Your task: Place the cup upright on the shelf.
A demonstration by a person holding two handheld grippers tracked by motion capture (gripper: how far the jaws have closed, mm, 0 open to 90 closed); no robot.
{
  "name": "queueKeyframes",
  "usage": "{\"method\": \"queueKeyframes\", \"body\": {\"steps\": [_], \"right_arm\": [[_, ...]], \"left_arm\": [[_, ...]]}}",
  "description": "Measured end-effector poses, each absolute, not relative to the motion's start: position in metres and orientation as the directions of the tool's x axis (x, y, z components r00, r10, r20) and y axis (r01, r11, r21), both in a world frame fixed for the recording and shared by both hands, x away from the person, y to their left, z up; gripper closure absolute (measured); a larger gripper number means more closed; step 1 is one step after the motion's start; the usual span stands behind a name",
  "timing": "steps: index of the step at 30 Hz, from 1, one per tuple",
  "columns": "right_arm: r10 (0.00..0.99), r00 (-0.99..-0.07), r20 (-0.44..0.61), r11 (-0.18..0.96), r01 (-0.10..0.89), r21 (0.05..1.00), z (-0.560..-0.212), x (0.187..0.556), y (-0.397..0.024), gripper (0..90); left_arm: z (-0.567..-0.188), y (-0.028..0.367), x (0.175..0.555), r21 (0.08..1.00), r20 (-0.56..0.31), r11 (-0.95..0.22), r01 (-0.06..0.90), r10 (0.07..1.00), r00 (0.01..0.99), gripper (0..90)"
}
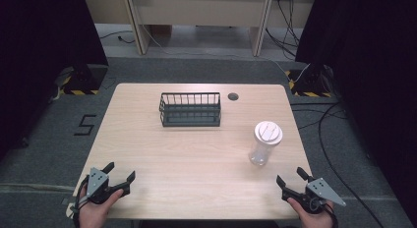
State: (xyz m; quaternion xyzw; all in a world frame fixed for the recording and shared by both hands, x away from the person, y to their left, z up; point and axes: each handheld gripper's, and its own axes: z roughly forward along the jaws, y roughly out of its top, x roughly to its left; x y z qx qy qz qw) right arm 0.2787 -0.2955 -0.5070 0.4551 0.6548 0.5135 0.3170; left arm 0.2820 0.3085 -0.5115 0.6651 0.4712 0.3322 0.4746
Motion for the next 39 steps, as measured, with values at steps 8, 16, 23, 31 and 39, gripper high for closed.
{"method": "queueKeyframes", "body": {"steps": [8, 16, 23, 31, 39], "right_arm": [[0.909, -0.414, 0.042, 0.074, 0.260, 0.963, -0.500, 0.281, -0.287, 16.4], [0.904, -0.426, 0.038, 0.081, 0.259, 0.962, -0.492, 0.291, -0.281, 16.6], [0.901, -0.432, 0.030, 0.100, 0.276, 0.956, -0.492, 0.305, -0.274, 16.5], [0.900, -0.435, 0.034, 0.107, 0.296, 0.949, -0.493, 0.322, -0.266, 16.2], [0.899, -0.437, 0.027, 0.119, 0.303, 0.946, -0.495, 0.334, -0.262, 15.9]], "left_arm": [[-0.511, 0.307, 0.282, 0.945, -0.001, -0.110, 0.308, 0.941, 0.338, 14.8], [-0.511, 0.306, 0.283, 0.944, -0.001, -0.112, 0.311, 0.940, 0.340, 14.8], [-0.511, 0.306, 0.283, 0.943, -0.003, -0.110, 0.313, 0.940, 0.342, 14.8], [-0.511, 0.305, 0.282, 0.943, -0.003, -0.112, 0.314, 0.939, 0.345, 14.8], [-0.511, 0.304, 0.282, 0.943, -0.004, -0.113, 0.313, 0.938, 0.348, 14.8]]}}
